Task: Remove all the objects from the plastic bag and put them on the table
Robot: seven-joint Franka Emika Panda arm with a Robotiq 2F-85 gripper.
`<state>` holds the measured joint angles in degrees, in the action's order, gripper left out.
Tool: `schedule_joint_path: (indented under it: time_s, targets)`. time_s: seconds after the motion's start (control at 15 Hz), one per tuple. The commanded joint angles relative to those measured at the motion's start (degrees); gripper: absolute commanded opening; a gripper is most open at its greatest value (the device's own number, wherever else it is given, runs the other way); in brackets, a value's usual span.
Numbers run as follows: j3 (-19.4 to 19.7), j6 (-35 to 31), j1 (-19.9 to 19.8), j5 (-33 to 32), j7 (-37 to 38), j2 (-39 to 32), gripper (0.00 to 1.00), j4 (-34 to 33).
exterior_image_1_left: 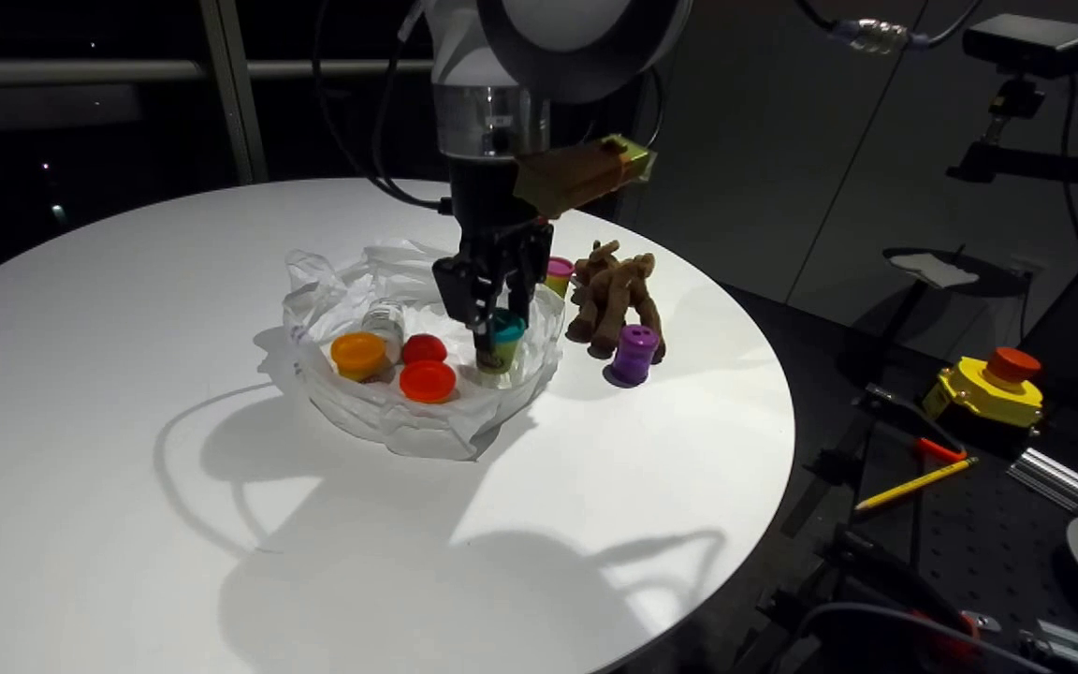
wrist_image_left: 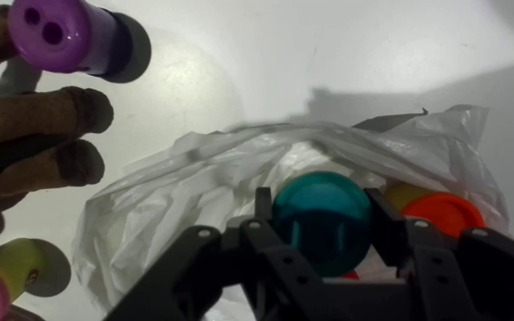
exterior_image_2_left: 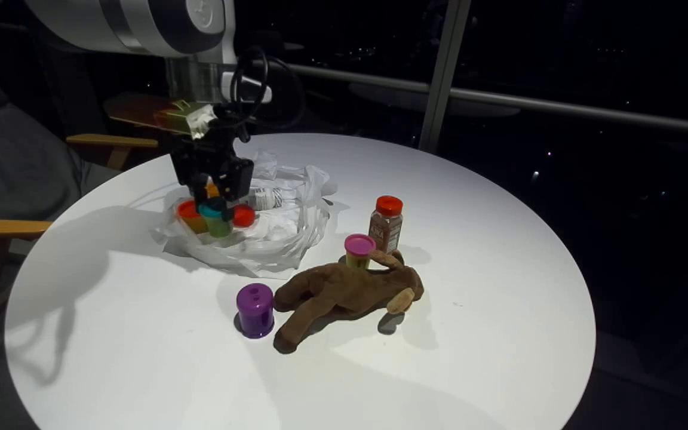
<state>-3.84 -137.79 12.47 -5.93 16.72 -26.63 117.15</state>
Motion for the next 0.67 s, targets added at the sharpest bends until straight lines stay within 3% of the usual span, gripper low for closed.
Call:
schedule_joint_path:
  time_s: [0.0,0.33,0.6]
  targets:
    - [1.03,-1.13,1.35,-0.38,5.06,10.9,0.28,7.7]
    - [0.06,-0.27,0.12,-0.78,8.6,19.68,0.28,16.42]
    - [-0.34,-1.97,-1.05,-0.41,8.66,20.86,0.28,20.88]
